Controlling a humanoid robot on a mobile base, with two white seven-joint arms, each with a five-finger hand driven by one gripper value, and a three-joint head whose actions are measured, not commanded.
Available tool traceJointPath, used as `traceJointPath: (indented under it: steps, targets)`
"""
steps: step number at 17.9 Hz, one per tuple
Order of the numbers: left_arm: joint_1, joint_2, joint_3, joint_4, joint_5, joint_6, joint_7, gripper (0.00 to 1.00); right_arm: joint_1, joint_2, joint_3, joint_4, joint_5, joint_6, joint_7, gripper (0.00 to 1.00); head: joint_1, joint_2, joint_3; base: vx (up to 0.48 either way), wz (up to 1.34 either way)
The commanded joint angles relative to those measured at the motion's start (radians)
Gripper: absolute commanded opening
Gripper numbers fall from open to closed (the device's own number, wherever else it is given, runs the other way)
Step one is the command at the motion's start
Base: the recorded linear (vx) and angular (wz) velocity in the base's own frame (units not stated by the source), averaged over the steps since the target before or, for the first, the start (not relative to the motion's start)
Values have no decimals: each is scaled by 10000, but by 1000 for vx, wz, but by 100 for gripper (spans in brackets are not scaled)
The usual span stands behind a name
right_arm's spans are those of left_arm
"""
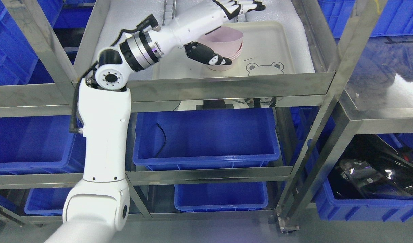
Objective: Stack pink IKEA bowl on shelf middle layer
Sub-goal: 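Release the bowl and withdraw the left hand down from the shelf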
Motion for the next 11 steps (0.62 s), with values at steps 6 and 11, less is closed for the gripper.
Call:
traceJointPath:
  steps: [6, 11]
  targets:
    - [4355, 29, -4385, -544, 1280, -579, 440, 100, 231, -175, 0, -175, 0, 7, 1, 100, 0, 0, 0, 0, 0]
    - [7147, 29, -2194, 35, 1295, -579, 578, 100, 231, -175, 0, -175, 0, 7, 1, 100, 0, 0, 0, 0, 0]
